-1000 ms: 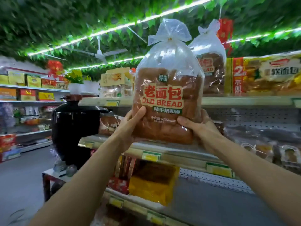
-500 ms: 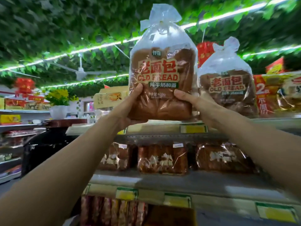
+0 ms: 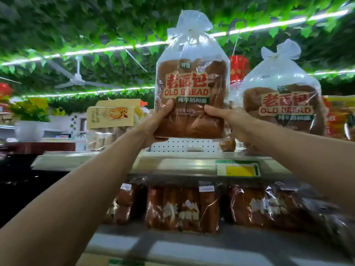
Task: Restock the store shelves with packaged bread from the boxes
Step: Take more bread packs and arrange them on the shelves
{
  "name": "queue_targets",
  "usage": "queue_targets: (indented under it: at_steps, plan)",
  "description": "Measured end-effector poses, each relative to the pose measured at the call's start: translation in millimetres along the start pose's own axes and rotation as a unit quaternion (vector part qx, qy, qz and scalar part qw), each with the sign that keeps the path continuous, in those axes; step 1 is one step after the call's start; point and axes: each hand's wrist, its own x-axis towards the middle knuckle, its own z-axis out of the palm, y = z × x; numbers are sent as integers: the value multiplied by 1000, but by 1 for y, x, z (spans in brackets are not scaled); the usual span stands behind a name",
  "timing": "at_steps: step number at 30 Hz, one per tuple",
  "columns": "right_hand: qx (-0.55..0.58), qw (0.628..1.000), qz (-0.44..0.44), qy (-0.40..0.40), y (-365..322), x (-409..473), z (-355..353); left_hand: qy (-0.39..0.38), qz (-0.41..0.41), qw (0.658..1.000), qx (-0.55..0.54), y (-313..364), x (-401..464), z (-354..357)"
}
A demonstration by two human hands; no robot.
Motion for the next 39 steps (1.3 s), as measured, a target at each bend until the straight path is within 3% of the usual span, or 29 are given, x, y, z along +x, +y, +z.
queue_targets:
  at_steps: [13,25,30,33,35,37,39]
  plan:
    - [-67,991,91,-74,45,31,-6,-29,-48,998,17,-37,33,2]
    - [-188,977,83,-56,29,4,-8,-27,-14,995,98,-31,20,7]
    - [-267,962,51,17,12,-20,1,22,19,988,151,-27,12,-2]
    - [-260,953,-48,148,6,-46,3,127,106,975,147,-28,-11,4]
    - [-247,942,-122,192,7,-70,3,190,188,958,107,-31,-33,15]
    - [-248,932,-159,209,14,-91,1,191,231,952,59,-35,-60,33]
    - [-252,925,-177,222,20,-109,-4,155,207,966,-6,-40,-81,51]
